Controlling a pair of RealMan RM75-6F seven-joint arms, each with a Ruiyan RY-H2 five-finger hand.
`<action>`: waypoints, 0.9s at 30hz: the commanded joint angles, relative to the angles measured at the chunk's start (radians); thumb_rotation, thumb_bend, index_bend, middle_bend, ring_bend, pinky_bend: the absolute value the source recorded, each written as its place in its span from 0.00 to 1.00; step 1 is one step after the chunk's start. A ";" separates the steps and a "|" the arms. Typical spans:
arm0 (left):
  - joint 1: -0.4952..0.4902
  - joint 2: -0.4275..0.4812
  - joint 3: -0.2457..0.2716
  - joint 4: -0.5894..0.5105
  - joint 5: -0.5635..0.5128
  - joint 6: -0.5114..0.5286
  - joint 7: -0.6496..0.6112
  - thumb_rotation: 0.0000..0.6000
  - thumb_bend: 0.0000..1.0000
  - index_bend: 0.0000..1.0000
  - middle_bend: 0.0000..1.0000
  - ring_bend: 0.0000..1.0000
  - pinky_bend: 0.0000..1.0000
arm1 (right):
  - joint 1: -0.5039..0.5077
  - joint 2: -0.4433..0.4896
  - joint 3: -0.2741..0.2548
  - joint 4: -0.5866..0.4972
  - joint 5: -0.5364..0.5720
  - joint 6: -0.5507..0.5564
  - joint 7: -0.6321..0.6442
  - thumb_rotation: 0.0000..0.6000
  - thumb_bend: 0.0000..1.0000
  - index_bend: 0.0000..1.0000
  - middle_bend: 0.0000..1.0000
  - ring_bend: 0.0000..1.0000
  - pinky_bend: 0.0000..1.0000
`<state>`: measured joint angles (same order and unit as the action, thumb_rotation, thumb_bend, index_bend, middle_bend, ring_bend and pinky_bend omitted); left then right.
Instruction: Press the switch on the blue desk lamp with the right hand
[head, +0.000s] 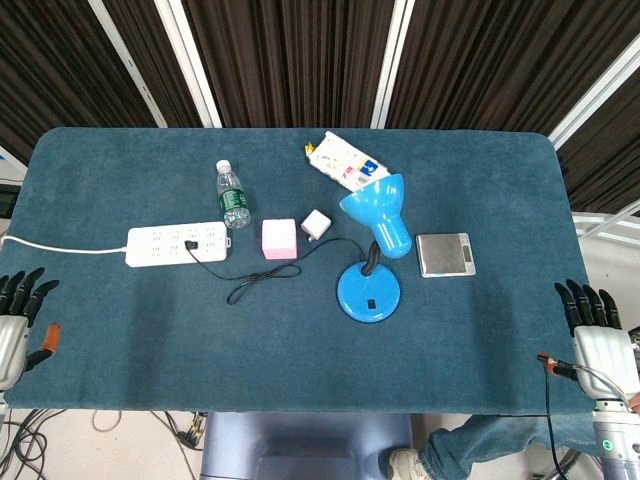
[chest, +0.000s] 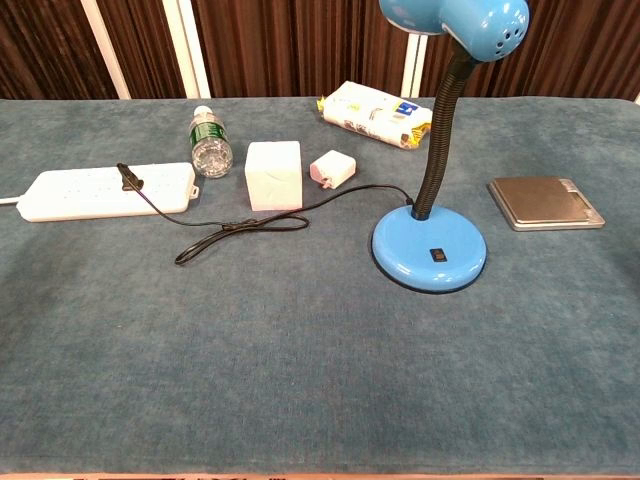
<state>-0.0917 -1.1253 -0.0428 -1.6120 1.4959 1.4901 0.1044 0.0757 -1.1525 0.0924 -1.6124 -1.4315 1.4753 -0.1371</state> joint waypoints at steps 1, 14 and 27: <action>-0.002 0.000 0.002 -0.003 0.003 -0.002 0.006 1.00 0.47 0.16 0.04 0.00 0.03 | -0.004 0.004 0.001 -0.004 0.000 0.007 0.003 1.00 0.15 0.06 0.08 0.05 0.00; 0.012 -0.001 -0.004 -0.001 -0.004 0.023 -0.003 1.00 0.47 0.16 0.04 0.00 0.02 | 0.005 0.011 -0.015 -0.018 -0.034 -0.011 0.049 1.00 0.15 0.05 0.08 0.05 0.00; 0.010 0.004 -0.002 -0.006 -0.011 0.010 -0.009 1.00 0.47 0.16 0.04 0.00 0.02 | 0.009 0.017 -0.027 -0.019 -0.046 -0.026 0.059 1.00 0.15 0.04 0.12 0.13 0.07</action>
<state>-0.0815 -1.1221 -0.0443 -1.6168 1.4855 1.5004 0.0950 0.0854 -1.1365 0.0671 -1.6292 -1.4776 1.4502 -0.0758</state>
